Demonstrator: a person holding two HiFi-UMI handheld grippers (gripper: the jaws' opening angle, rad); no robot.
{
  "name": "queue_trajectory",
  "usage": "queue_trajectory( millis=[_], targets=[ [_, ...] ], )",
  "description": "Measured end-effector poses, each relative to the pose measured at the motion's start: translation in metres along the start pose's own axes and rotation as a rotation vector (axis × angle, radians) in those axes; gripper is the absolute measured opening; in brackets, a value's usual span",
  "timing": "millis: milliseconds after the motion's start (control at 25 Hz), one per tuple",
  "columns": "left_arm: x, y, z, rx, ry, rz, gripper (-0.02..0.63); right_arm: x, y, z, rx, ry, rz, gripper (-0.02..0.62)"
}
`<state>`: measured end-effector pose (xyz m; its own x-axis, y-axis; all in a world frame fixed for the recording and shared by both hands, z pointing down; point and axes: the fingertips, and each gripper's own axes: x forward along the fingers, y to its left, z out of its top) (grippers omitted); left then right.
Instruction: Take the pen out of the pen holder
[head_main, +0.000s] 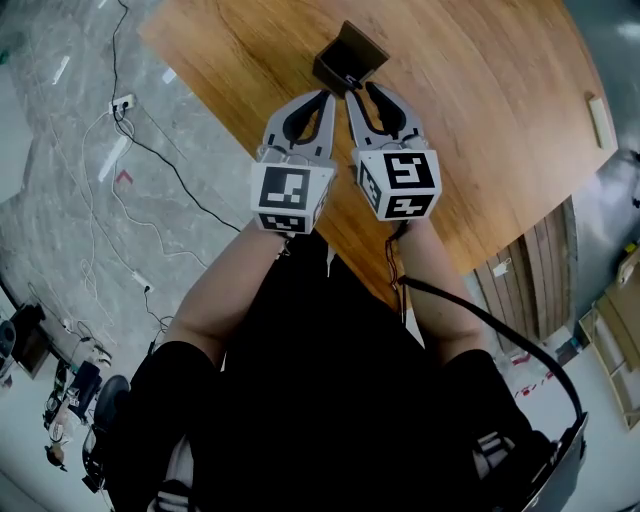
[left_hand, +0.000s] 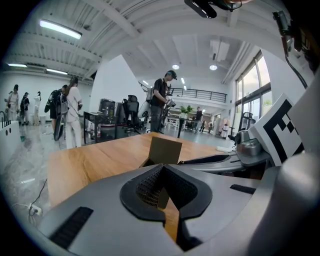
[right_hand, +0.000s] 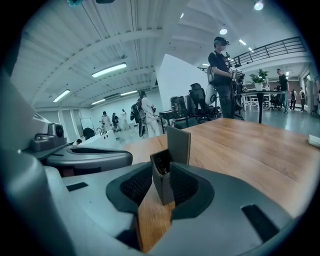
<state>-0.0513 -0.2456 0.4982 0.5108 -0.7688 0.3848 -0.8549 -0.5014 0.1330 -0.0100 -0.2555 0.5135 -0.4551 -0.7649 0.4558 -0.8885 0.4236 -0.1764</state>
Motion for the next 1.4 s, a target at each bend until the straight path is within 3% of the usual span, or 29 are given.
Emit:
queue_trajectory(
  millis=[720, 1400],
  targets=[
    [0.016, 0.018, -0.012, -0.021, 0.026, -0.005, 0.0, 0.016, -0.008, 0.002, -0.106, -0.01, -0.086, 0.043],
    [-0.021, -0.004, 0.032, 0.016, -0.059, 0.018, 0.0, -0.056, 0.012, 0.065, -0.142, -0.115, -0.089, 0.043]
  ],
)
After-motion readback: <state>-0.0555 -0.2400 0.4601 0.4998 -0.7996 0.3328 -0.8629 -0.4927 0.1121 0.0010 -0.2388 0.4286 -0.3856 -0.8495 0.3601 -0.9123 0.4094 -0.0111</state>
